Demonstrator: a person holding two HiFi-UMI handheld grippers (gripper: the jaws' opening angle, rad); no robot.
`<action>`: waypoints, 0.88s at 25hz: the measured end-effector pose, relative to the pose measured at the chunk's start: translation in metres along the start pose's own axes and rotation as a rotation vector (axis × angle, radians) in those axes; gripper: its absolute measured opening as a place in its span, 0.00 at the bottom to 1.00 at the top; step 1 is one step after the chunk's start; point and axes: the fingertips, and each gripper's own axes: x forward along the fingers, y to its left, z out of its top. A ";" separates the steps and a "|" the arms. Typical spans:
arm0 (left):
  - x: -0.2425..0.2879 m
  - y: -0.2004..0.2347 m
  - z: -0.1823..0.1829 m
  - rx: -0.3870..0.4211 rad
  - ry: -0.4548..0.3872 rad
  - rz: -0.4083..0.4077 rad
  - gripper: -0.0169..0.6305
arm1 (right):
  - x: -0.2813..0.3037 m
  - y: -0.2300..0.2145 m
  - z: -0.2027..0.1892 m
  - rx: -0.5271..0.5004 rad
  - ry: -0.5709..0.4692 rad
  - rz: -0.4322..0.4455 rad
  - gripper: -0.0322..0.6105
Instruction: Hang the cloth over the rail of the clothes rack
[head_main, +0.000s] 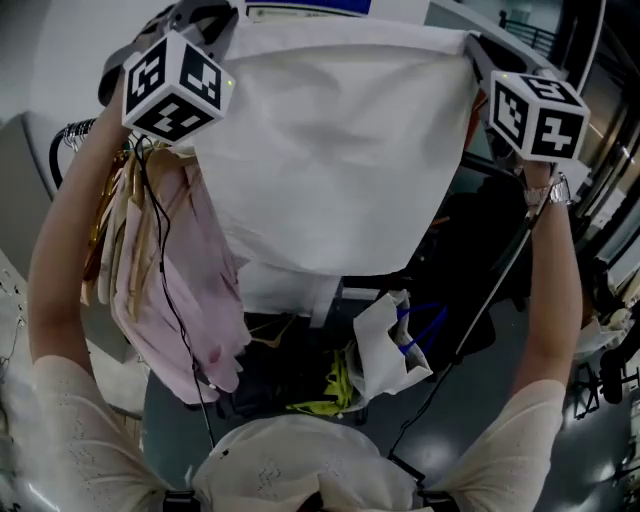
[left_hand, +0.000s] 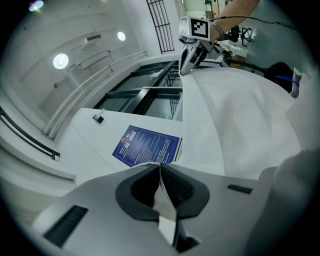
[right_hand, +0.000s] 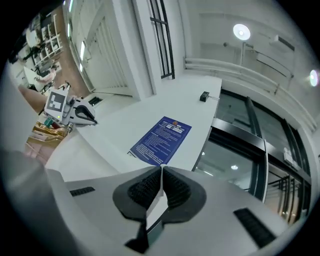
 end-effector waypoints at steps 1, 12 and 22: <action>0.007 0.002 0.000 0.007 -0.005 0.007 0.05 | 0.006 -0.005 0.004 -0.008 -0.008 -0.017 0.09; 0.069 -0.023 -0.026 0.055 0.019 -0.060 0.05 | 0.078 0.009 -0.047 -0.075 0.103 0.048 0.09; 0.084 -0.071 -0.073 0.139 0.160 -0.211 0.05 | 0.088 0.055 -0.088 -0.292 0.247 0.262 0.10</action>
